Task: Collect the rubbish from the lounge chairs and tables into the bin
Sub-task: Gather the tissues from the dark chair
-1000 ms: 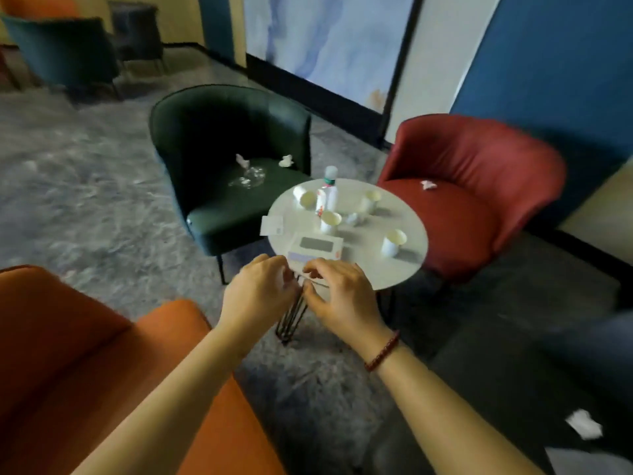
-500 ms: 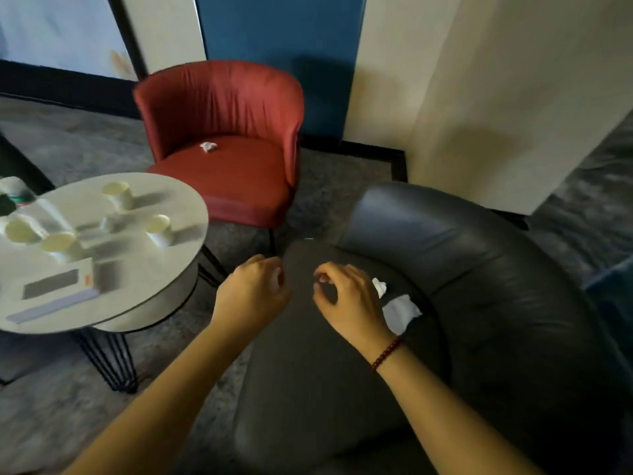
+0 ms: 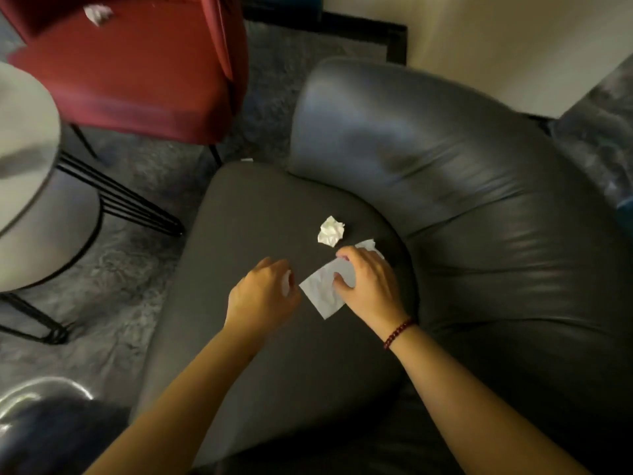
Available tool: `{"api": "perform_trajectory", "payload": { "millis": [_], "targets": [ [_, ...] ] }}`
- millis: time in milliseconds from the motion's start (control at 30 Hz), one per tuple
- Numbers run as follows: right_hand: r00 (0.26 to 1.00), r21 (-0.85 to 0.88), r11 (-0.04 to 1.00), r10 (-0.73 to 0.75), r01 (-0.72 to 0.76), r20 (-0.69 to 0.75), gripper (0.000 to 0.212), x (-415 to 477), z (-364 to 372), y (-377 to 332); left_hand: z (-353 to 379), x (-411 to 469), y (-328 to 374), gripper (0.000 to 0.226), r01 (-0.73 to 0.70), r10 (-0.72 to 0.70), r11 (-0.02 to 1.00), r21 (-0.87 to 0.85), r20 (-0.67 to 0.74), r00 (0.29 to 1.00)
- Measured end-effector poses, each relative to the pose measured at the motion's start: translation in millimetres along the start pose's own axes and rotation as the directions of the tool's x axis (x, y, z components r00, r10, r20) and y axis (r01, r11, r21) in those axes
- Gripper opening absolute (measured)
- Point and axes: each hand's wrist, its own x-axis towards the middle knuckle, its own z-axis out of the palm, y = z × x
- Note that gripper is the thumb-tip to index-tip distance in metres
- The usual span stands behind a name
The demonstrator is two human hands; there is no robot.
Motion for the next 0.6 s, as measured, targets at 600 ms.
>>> {"api": "perform_trajectory", "payload": {
  "millis": [600],
  "targets": [
    [0.851, -0.285, 0.906, 0.400, -0.312, 0.339, 0.093, 29.5, 161.4, 104.1, 132.8, 17.1, -70.8, 0.008, 0.238, -0.229, 0.970, -0.048, 0.144, 0.963]
  ]
}}
